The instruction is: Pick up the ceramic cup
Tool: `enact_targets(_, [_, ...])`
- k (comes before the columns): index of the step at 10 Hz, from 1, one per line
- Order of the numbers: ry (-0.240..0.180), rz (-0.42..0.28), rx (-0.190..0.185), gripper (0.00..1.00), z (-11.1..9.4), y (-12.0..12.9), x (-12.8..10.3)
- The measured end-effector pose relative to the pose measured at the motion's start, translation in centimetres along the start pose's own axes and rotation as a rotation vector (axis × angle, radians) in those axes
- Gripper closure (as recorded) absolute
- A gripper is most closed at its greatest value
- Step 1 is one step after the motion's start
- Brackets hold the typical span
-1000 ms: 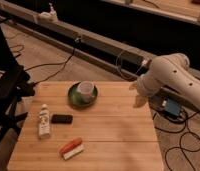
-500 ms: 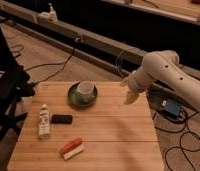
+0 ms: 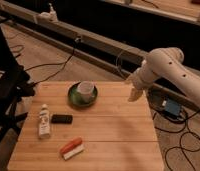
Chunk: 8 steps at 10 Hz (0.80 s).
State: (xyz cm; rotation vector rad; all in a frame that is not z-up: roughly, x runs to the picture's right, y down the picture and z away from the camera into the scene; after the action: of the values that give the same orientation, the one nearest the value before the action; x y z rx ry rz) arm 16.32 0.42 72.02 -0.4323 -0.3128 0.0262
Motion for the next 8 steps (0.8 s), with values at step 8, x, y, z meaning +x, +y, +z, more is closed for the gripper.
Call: enact_targets(8, [-0.132,-0.144,-0.055,0.35,8.1,-6.3,-9.5])
